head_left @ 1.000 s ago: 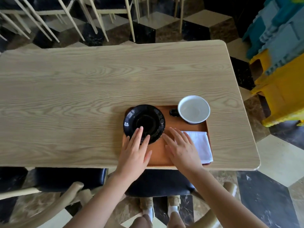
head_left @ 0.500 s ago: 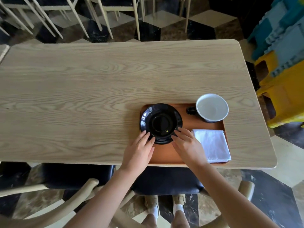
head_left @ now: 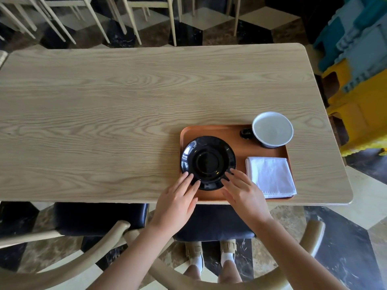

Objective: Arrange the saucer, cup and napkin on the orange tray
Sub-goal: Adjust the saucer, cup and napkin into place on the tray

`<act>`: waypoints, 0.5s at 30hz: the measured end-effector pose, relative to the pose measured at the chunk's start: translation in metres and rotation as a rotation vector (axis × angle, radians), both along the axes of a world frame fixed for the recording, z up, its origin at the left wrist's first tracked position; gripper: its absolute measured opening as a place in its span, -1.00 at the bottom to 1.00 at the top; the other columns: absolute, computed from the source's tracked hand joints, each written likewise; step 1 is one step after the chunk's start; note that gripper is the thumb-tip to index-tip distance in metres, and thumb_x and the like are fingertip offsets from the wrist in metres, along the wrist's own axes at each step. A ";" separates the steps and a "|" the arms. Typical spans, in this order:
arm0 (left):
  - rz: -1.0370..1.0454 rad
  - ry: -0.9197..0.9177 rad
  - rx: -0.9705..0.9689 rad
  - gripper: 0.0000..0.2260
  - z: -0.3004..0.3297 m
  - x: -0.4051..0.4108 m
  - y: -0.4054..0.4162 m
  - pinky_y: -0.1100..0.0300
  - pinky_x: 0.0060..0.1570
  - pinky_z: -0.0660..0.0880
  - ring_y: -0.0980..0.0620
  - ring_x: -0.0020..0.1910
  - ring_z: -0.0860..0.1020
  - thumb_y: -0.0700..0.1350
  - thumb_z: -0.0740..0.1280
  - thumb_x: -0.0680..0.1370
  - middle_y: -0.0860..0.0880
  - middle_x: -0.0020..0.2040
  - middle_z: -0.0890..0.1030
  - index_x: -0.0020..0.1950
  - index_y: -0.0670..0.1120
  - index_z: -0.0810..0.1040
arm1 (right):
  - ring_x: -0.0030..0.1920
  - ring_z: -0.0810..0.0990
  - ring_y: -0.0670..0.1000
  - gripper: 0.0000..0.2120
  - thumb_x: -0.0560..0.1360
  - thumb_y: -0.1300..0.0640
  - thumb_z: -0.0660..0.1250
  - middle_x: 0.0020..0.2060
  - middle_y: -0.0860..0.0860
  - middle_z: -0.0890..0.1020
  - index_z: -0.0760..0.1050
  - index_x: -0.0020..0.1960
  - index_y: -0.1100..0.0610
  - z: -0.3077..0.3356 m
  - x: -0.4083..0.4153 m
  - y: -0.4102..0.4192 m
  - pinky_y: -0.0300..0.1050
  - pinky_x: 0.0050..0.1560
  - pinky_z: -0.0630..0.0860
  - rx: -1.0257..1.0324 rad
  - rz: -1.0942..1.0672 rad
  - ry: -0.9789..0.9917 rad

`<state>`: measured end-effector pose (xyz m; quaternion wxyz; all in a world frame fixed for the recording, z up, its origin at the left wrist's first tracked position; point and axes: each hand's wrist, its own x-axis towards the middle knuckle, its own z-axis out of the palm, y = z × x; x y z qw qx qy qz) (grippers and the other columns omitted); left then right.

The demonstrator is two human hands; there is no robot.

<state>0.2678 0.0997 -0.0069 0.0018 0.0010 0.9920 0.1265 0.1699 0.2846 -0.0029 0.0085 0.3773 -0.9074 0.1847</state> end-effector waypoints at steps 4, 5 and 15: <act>0.002 -0.007 -0.012 -0.67 0.003 -0.001 0.001 0.04 -0.01 0.56 -0.07 0.33 0.42 -0.10 0.36 0.48 -0.14 0.27 0.54 0.24 -0.13 0.53 | 0.06 0.63 0.17 -0.80 0.28 0.27 0.54 -0.10 0.18 0.71 0.65 -0.10 0.27 0.002 0.000 -0.002 0.00 -0.14 0.65 -0.001 -0.010 0.011; 0.000 -0.007 -0.015 -0.67 0.004 -0.001 0.001 0.04 0.00 0.56 -0.08 0.32 0.43 -0.11 0.37 0.48 -0.15 0.27 0.55 0.23 -0.13 0.53 | 0.05 0.64 0.17 -0.80 0.28 0.27 0.54 -0.10 0.18 0.71 0.65 -0.11 0.27 0.002 0.000 -0.002 0.01 -0.12 0.64 -0.004 -0.011 0.015; -0.048 0.024 -0.068 -0.72 0.030 -0.044 0.004 0.02 -0.02 0.57 -0.11 0.04 0.62 -0.13 0.43 0.43 -0.16 0.03 0.67 0.09 -0.20 0.61 | -0.15 0.66 0.14 -0.92 0.31 0.21 0.48 -0.24 0.10 0.70 0.62 -0.24 0.21 0.023 -0.024 -0.001 0.04 0.02 0.56 -0.060 -0.070 0.152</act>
